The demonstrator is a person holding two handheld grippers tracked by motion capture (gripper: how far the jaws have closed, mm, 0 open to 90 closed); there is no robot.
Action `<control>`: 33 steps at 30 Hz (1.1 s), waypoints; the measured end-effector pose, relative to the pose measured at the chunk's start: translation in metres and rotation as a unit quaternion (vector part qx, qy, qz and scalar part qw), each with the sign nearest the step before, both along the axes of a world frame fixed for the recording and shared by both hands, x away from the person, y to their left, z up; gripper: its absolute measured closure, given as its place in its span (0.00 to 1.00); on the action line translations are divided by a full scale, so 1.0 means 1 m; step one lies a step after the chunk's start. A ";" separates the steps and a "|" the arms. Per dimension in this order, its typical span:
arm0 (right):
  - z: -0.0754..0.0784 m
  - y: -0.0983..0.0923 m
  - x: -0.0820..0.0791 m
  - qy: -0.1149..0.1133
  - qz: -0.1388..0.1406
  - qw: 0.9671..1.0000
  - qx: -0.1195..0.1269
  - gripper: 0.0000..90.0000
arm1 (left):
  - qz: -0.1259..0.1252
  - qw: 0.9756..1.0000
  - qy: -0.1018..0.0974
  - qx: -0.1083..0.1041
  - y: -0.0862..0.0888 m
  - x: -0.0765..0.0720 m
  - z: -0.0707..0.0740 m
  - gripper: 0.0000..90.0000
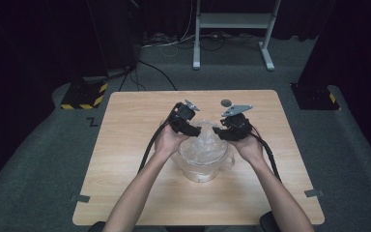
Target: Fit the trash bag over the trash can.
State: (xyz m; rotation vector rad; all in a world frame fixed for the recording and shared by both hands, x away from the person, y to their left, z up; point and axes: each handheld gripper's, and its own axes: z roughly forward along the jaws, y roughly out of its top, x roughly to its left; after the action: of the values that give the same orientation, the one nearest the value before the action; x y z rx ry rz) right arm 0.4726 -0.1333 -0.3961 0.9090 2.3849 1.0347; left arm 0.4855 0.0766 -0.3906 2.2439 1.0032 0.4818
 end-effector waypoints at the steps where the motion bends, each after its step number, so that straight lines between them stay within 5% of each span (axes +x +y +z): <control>1: 0.000 -0.001 -0.001 -0.005 0.003 1.000 0.011 0.60 | -0.003 1.000 -0.001 -0.010 0.002 -0.001 0.001 0.36; 7: 0.009 -0.012 -0.016 -0.034 0.007 0.997 0.068 0.61 | -0.016 0.997 -0.025 -0.066 0.019 -0.015 0.011 0.34; 8: 0.012 -0.019 -0.023 -0.042 0.008 0.995 0.086 0.62 | -0.023 0.995 -0.026 -0.093 0.027 -0.020 0.015 0.34; 10: 0.013 -0.024 -0.028 -0.040 0.009 0.994 0.100 0.64 | -0.026 0.993 -0.026 -0.109 0.034 -0.024 0.016 0.33; 19: 0.003 -0.042 -0.033 -0.026 0.013 0.991 0.132 0.74 | -0.015 0.990 -0.037 -0.133 0.060 -0.041 0.015 0.35; 25: 0.006 -0.047 -0.041 -0.036 0.015 0.990 0.137 0.75 | -0.008 0.984 -0.052 -0.168 0.080 -0.057 0.014 0.43; 33: 0.003 -0.058 -0.050 -0.045 0.005 0.990 0.135 0.75 | 0.005 0.984 -0.056 -0.169 0.098 -0.072 0.006 0.55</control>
State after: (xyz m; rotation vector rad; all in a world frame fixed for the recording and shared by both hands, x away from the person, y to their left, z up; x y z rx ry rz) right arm 0.4223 -0.1916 -0.3931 0.9178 2.2121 1.3968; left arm 0.4138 0.1746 -0.3851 1.8898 0.9601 0.4023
